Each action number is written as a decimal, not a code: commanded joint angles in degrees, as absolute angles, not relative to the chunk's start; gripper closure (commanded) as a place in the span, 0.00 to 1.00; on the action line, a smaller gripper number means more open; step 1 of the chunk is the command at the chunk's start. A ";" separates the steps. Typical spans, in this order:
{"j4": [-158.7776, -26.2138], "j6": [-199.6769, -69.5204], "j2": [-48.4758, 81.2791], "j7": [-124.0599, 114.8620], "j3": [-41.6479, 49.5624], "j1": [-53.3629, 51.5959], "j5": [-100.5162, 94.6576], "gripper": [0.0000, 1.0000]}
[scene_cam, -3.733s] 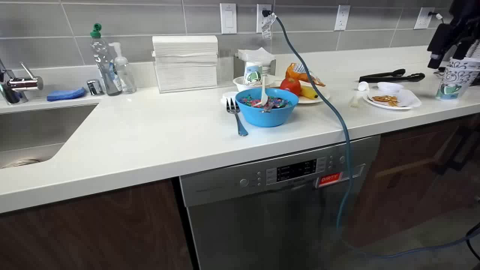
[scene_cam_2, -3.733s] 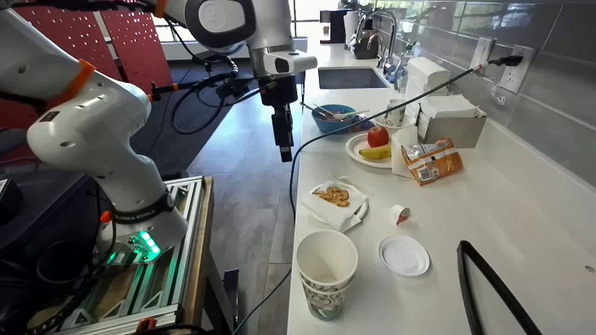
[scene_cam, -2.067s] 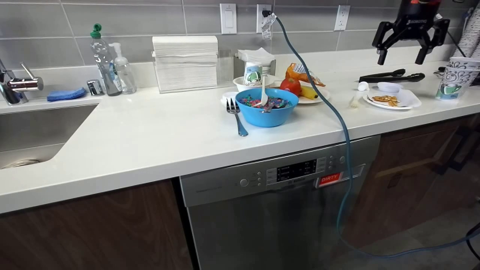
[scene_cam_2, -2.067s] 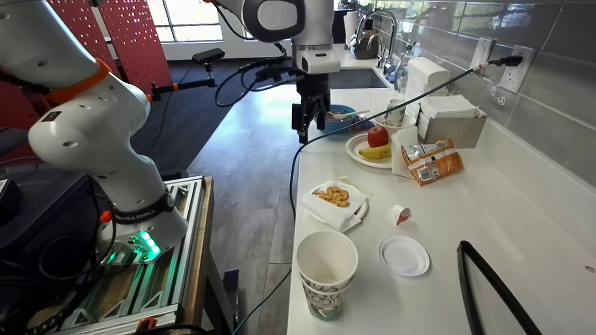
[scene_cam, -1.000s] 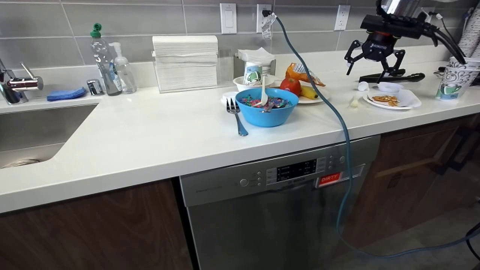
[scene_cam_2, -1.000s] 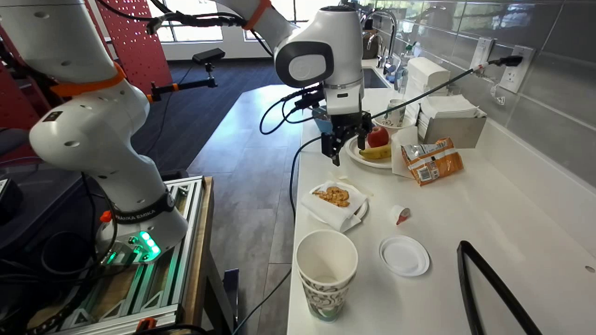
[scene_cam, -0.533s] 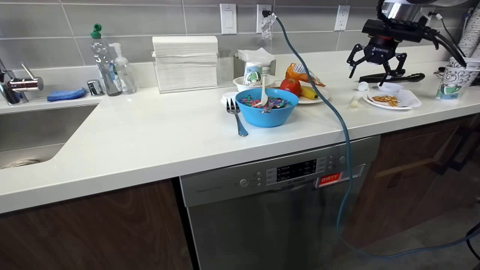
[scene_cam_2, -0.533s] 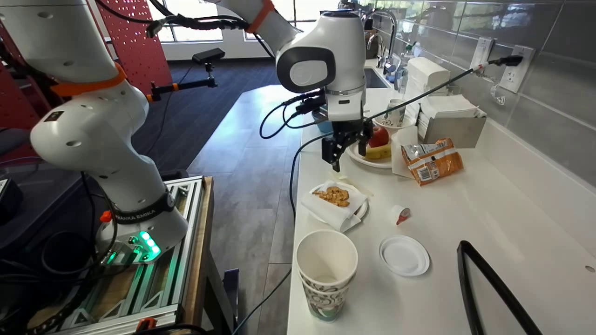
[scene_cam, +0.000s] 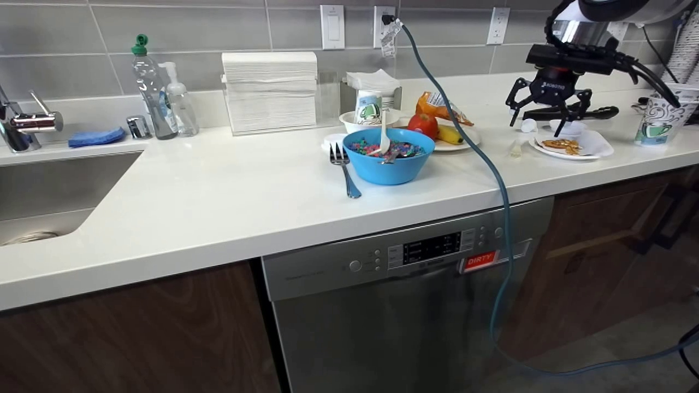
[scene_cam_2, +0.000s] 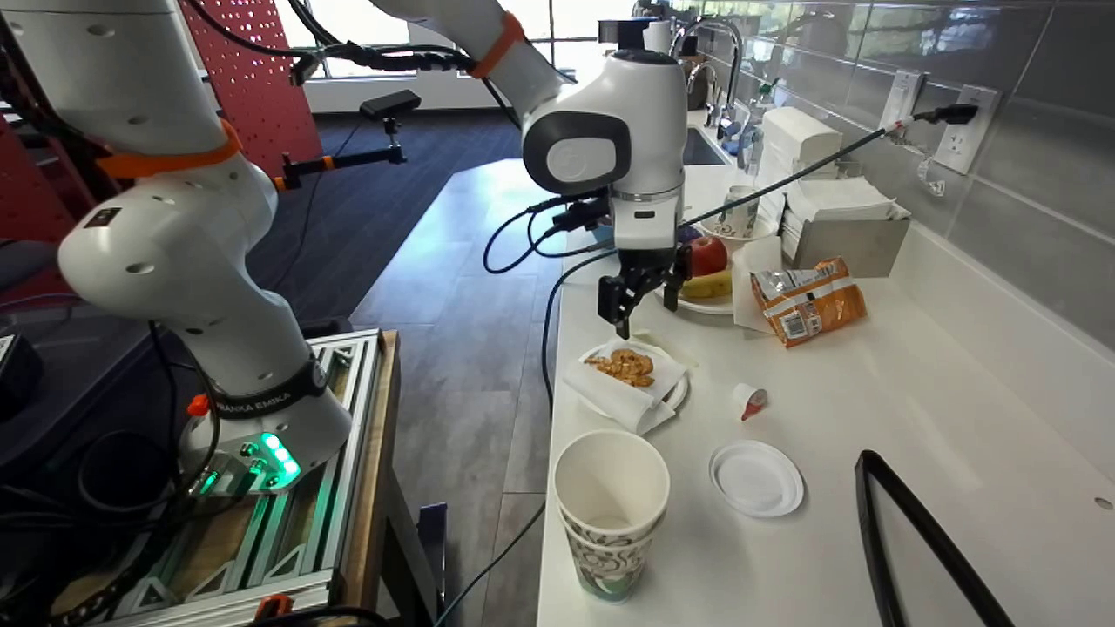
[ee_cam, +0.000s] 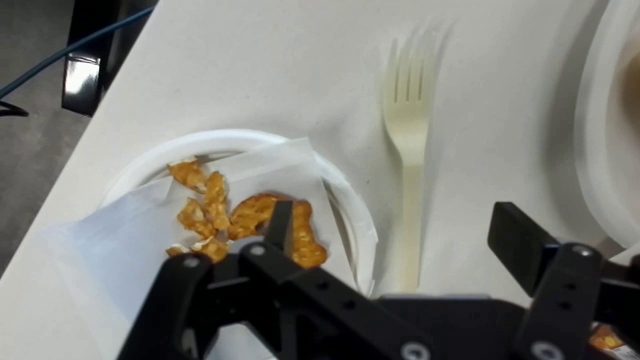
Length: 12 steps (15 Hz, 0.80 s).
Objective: Pick up the folk and put it in the cup
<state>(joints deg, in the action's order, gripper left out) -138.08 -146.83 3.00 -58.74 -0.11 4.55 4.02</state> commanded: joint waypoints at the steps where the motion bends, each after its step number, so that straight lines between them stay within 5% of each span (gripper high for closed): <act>1: -137.20 -147.78 4.96 -58.17 0.70 2.96 6.12 0.00; 4: -136.32 -148.21 5.97 -59.10 0.63 2.23 7.09 0.05; 10: -134.13 -150.59 8.81 -59.16 0.98 1.60 9.63 0.57; 12: -133.80 -151.22 9.61 -59.51 1.34 1.42 9.22 0.60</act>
